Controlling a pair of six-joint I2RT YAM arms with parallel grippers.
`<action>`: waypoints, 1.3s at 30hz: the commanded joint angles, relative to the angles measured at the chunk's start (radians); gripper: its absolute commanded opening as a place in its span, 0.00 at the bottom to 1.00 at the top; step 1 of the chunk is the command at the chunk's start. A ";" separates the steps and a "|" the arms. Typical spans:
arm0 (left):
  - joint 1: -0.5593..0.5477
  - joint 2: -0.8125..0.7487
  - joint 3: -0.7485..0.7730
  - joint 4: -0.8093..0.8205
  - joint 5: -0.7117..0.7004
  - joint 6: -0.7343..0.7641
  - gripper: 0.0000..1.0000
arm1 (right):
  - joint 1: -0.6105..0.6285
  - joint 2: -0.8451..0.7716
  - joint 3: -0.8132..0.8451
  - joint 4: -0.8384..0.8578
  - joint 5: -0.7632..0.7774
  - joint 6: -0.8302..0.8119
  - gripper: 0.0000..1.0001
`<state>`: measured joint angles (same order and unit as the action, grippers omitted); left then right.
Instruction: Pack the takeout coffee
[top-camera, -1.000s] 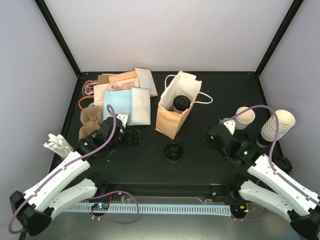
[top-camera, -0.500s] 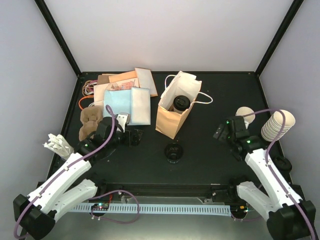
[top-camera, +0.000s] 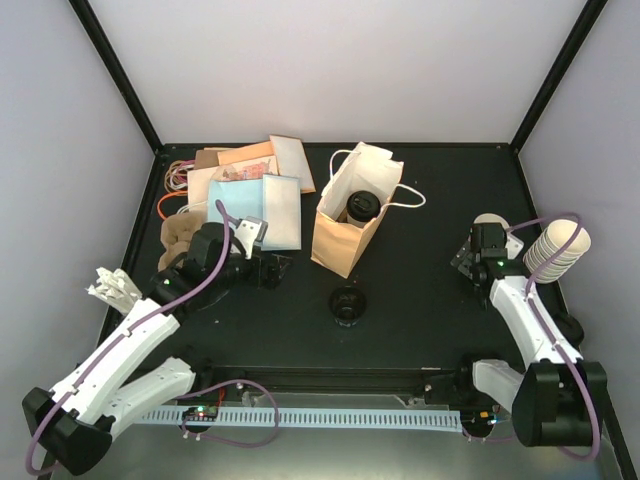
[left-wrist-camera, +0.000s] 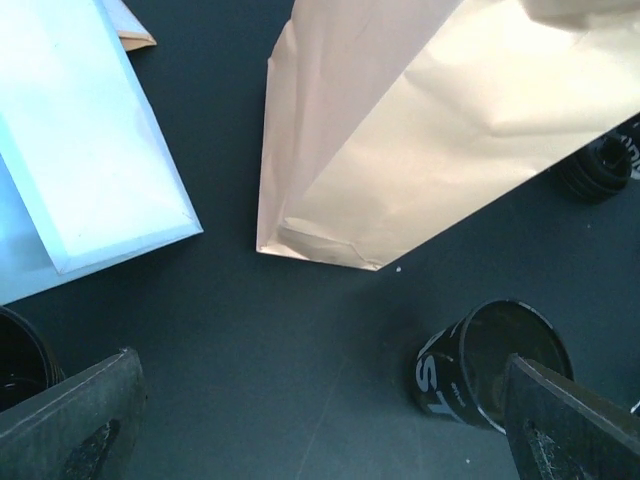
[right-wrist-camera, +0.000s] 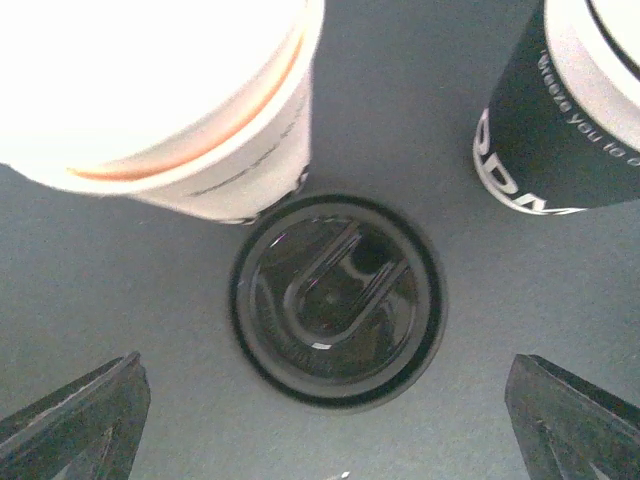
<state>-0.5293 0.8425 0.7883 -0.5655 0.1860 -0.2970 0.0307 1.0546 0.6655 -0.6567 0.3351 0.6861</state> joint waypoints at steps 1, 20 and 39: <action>0.009 -0.004 0.020 -0.050 0.021 0.064 0.99 | -0.036 0.054 -0.015 0.075 0.091 0.016 1.00; 0.008 -0.026 -0.010 -0.030 0.038 0.058 0.99 | -0.097 0.254 0.021 0.202 -0.053 -0.052 0.90; 0.008 -0.020 -0.007 -0.031 0.034 0.064 0.99 | -0.098 0.245 0.025 0.153 -0.039 -0.053 0.79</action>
<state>-0.5293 0.8204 0.7700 -0.5983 0.2100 -0.2470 -0.0597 1.3304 0.6674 -0.4808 0.2852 0.6323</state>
